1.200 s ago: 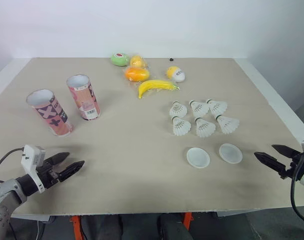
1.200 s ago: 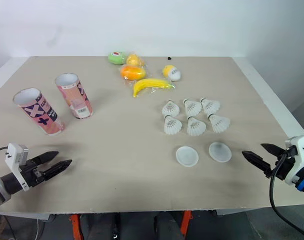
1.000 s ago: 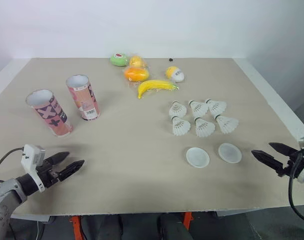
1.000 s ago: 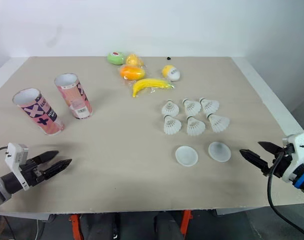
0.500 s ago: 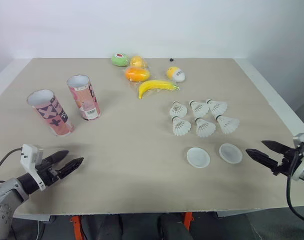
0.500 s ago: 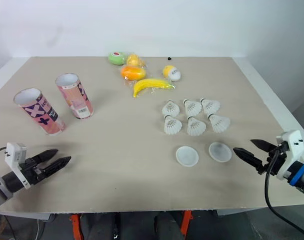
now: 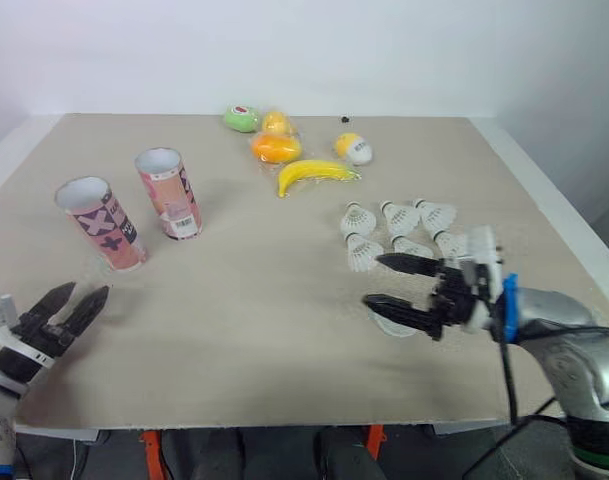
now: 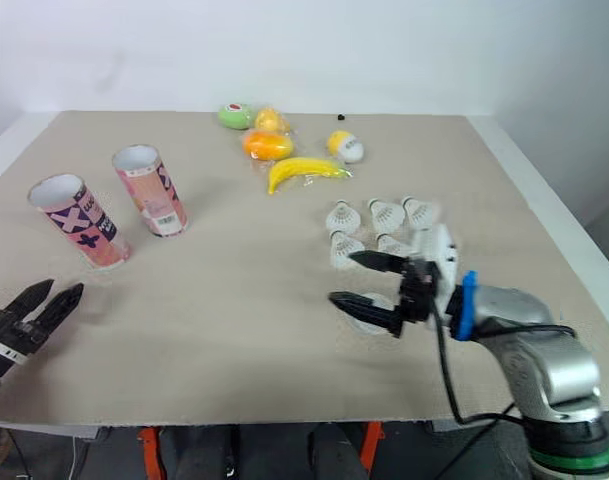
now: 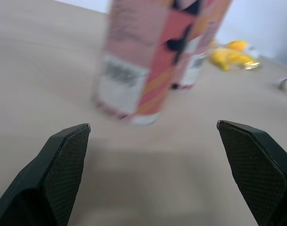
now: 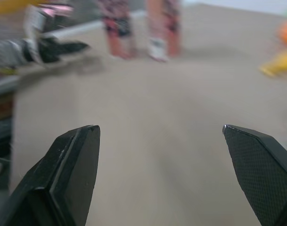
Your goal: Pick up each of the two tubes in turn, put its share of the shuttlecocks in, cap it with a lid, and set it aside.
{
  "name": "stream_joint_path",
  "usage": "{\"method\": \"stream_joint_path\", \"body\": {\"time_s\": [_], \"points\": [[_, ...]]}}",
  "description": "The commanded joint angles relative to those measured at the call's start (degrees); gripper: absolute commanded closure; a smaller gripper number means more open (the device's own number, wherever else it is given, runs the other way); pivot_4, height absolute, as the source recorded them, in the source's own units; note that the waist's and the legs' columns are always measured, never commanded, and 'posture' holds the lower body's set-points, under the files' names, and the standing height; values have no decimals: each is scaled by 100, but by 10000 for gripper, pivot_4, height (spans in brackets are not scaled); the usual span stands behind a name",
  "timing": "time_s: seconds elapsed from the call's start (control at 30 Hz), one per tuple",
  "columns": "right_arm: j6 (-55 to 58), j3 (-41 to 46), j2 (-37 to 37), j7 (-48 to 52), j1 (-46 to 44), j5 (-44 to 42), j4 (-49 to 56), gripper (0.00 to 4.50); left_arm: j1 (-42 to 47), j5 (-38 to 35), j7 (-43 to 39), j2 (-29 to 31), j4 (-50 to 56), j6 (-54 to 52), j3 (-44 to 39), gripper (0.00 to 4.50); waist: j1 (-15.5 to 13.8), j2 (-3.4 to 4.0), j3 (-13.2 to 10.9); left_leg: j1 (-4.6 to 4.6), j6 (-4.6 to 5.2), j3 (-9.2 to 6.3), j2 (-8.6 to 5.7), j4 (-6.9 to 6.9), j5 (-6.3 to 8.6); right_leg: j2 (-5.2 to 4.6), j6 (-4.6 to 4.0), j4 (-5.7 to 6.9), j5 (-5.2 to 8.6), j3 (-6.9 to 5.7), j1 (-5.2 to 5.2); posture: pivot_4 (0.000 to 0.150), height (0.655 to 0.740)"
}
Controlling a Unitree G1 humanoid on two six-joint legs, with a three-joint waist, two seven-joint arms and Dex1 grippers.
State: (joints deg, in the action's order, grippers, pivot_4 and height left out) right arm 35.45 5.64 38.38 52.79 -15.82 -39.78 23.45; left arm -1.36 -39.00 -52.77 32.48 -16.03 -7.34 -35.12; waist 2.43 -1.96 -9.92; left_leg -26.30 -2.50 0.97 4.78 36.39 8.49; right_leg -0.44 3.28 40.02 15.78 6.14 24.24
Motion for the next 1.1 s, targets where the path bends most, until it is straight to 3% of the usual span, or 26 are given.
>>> {"method": "stream_joint_path", "body": {"time_s": [0.03, 0.3, 0.8, 1.1], "points": [[49, -451, -276, -505, -476, 308, 174, 407, 248, 344, -94, 132, -326, 603, 40, 0, -10, -8, 5, -1, 0, 0, 0, 0, 0, 0, -1, 0, -1, -1, 1, 1500, 6917], [-146, -969, -766, -904, -763, 810, 80, 407, 1459, 1330, -125, 390, -1860, 1407, 795, 0, -101, -16, 11, -6, 0, -1, 4, -2, -1, 2, -12, 2, -8, -14, 6, 1500, 6917], [-198, -1050, -972, -1159, -493, 1003, 455, 407, 3518, 1961, -593, 689, -3878, 1690, 1506, 0, -117, -18, 12, -13, 0, -2, 9, -3, -2, 9, 16, 4, -22, -19, 8, 1500, 6917], [-167, -945, -921, -1275, -456, 1041, 653, 407, 4329, 2261, -563, 498, -4597, 1922, 1758, 0, -118, -19, 11, -17, 0, -3, 9, -3, -2, 10, 14, 3, -23, -18, 9, 1500, 6917]]}}
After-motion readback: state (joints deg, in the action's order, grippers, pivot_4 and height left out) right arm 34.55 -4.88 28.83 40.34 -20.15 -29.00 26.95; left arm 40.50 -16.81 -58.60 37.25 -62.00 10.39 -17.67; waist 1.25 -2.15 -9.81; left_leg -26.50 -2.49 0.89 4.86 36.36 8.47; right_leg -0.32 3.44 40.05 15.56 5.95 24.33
